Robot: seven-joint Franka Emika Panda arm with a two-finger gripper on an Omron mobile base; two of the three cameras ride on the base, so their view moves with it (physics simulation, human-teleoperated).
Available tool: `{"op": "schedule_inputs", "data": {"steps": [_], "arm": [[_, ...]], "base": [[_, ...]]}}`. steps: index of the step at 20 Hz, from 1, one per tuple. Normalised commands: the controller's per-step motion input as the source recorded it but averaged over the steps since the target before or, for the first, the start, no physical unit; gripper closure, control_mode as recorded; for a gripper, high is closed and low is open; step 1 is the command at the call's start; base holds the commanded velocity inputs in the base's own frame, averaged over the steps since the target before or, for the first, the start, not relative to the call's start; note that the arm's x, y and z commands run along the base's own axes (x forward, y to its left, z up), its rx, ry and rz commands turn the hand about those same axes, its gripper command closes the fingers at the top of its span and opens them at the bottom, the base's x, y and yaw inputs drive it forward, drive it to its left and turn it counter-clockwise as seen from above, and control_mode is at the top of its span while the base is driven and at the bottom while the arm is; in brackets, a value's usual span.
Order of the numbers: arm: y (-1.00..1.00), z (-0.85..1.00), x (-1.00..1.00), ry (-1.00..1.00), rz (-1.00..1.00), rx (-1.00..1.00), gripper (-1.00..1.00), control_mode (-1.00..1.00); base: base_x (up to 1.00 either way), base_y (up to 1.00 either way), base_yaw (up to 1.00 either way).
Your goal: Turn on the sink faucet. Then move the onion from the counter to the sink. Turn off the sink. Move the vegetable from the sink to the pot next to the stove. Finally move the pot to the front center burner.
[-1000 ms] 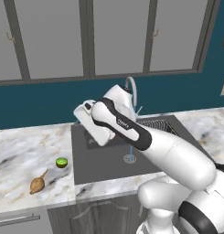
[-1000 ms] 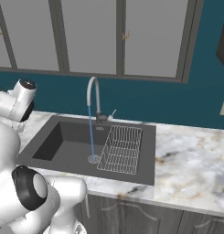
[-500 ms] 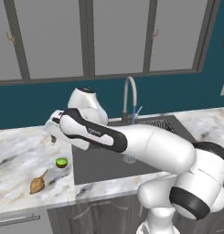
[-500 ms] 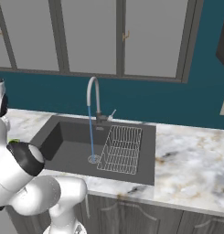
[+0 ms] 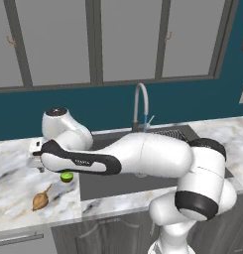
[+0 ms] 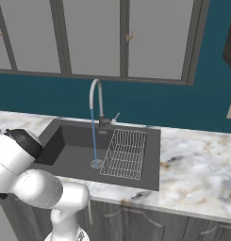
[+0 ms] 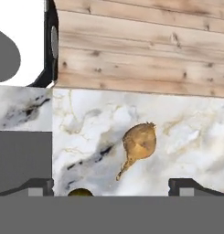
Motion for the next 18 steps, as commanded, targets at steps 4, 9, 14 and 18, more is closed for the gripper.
{"op": "schedule_inputs", "data": {"steps": [4, 9, 14, 18], "arm": [[0.34, -0.39, 0.00, -0.07, 0.42, -0.14, -1.00, -1.00], [0.40, -0.19, -0.02, -0.05, 0.31, -0.12, -1.00, -1.00], [0.23, 0.00, -0.28, -0.11, -0.25, -0.01, -1.00, -1.00], [0.11, -0.08, -0.09, -0.02, -0.27, 0.00, -1.00, -1.00]], "base": [[0.00, 0.00, 0.00], [0.00, 0.00, 0.00], [0.00, 0.00, 0.00], [0.00, 0.00, 0.00]]}}
